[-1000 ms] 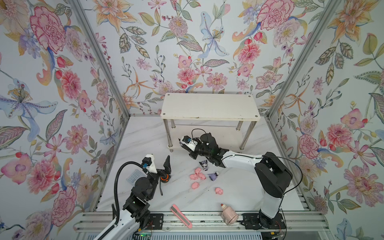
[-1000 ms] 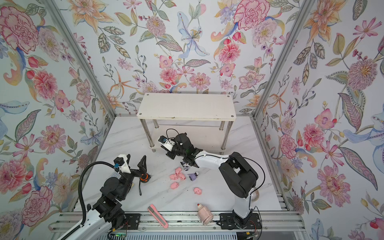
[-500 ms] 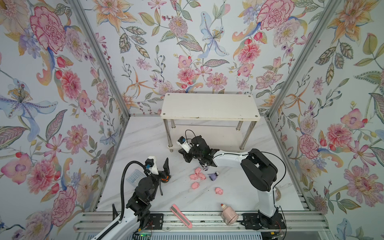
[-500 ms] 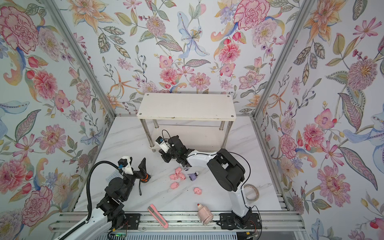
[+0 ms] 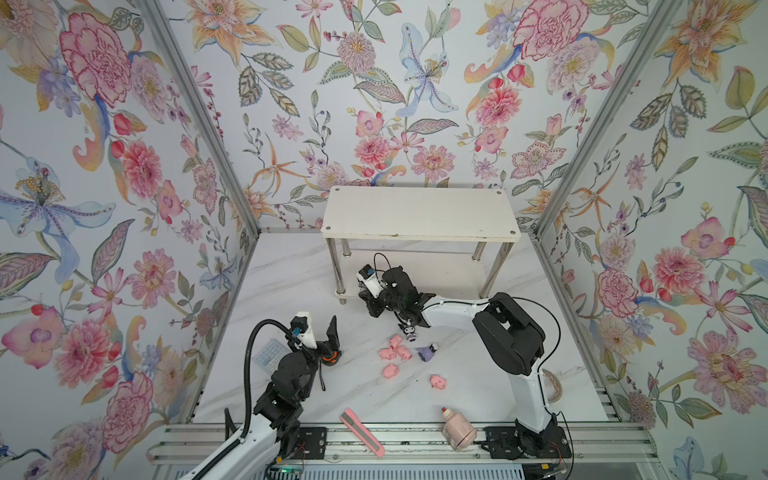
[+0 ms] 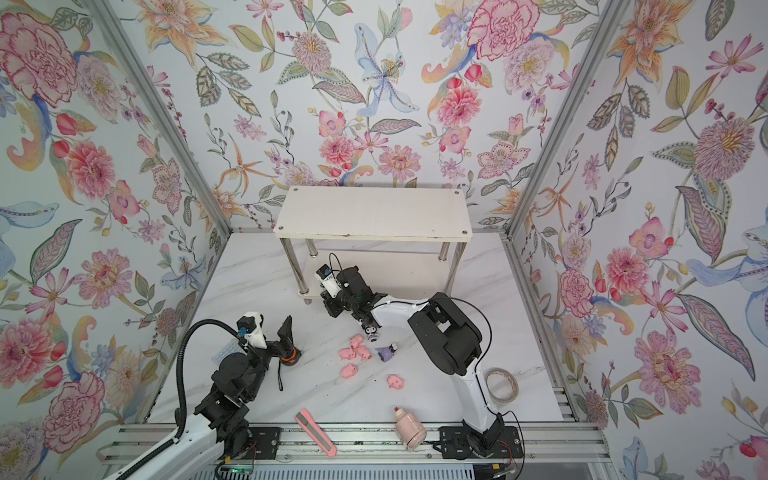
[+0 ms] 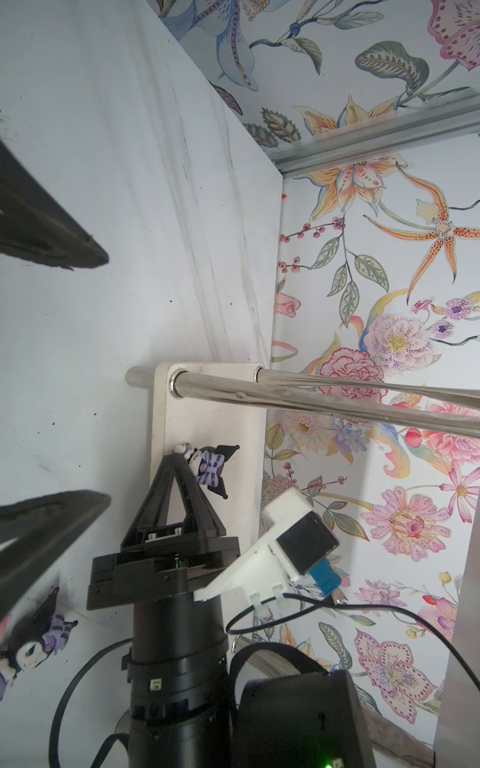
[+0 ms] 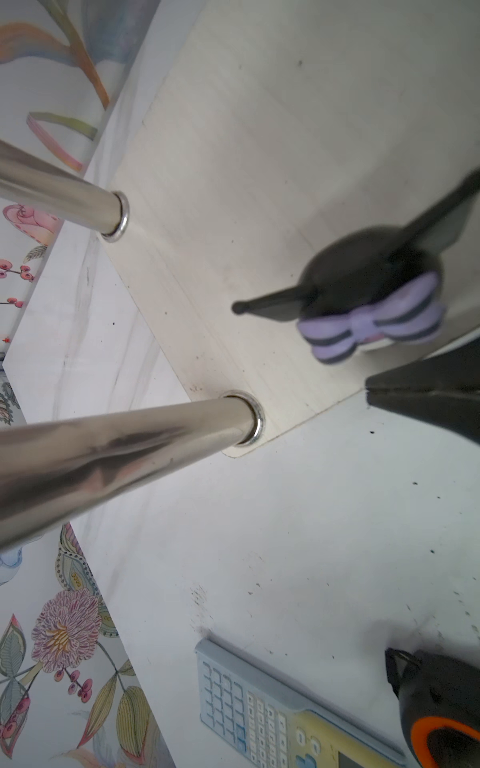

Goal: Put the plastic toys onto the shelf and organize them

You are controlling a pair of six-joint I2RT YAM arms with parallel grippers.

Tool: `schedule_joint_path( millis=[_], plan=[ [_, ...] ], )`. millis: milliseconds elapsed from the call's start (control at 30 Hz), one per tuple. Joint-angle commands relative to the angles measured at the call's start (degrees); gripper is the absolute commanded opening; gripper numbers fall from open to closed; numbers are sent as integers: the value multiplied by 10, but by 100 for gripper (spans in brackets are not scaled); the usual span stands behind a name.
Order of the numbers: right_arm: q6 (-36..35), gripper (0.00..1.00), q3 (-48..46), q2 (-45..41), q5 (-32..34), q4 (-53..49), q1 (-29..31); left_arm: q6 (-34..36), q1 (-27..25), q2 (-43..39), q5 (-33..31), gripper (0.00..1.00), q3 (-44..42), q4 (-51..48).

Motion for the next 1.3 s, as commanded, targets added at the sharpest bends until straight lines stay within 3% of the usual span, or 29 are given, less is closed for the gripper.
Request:
schedule_joint_path(
  millis=[0, 633, 1000, 1067, 1200, 1267],
  plan=[
    [16, 0, 13, 16, 4, 11, -8, -4, 6, -1, 7, 85, -7, 22],
    [17, 0, 3, 11, 0, 13, -15, 2, 9, 18, 2, 86, -10, 35],
    [52, 0, -203, -184, 53, 76, 5, 9, 12, 40, 23, 85, -12, 57],
    [60, 2, -239, -227, 76, 62, 9, 10, 12, 54, 34, 81, -10, 64],
    [81, 21, -302, -307, 168, 1, 18, 8, 9, 104, 111, 61, 7, 74],
    [97, 28, -333, -340, 194, -24, 19, -7, -3, 139, 133, 56, 16, 82]
  ],
)
